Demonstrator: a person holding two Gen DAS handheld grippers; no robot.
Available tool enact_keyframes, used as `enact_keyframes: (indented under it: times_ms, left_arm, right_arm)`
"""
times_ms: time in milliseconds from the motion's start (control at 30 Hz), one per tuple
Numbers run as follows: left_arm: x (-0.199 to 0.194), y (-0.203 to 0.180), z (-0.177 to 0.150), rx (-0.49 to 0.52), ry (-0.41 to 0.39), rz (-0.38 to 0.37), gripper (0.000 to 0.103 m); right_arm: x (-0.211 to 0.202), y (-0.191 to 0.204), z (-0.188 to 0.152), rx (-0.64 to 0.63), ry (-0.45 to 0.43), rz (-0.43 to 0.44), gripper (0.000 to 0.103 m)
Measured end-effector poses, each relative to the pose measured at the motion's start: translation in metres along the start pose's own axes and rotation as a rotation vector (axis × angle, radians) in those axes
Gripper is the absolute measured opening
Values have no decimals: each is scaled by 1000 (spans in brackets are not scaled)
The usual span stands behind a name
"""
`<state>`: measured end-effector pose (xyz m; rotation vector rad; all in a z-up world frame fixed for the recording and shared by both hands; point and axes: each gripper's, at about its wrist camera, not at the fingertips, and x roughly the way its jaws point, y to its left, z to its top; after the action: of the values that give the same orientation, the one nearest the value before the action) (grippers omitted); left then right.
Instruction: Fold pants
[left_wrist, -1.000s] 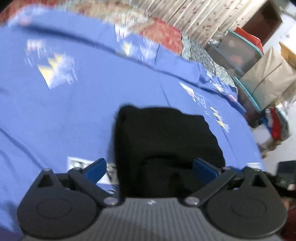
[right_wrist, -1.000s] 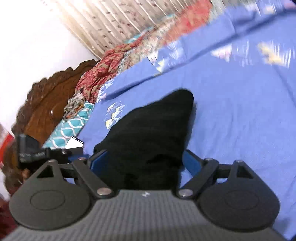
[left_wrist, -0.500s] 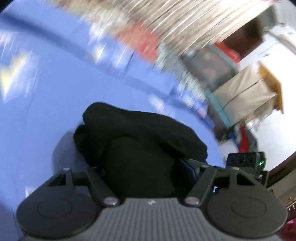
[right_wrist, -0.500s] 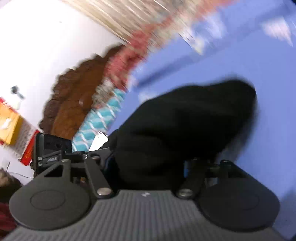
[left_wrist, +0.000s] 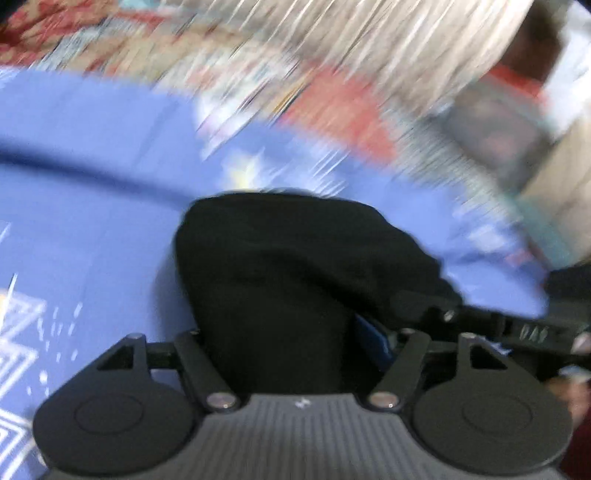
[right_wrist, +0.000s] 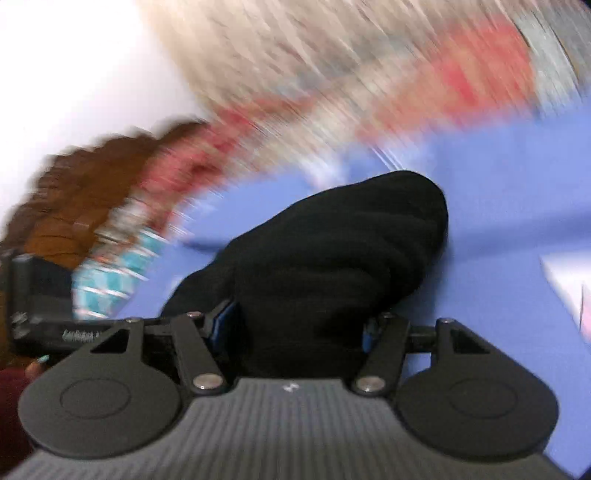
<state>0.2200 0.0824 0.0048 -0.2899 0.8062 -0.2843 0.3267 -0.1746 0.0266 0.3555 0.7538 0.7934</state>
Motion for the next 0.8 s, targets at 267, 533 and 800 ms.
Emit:
enact_keyframes:
  times_ms: [267,533,800]
  left_arm:
    - [-20,-18,-2,-40,-24,116,81]
    - [-95,-48,-40,-54,-16,264,86]
    - [-149,-96,-124,8,33,402,96]
  right_arm:
    - [-23,-5,-30,173,0,-89,88]
    - [-77,44,-65,175,-45,-279,88]
    - [-110,104,-141,182,-1,-411,90]
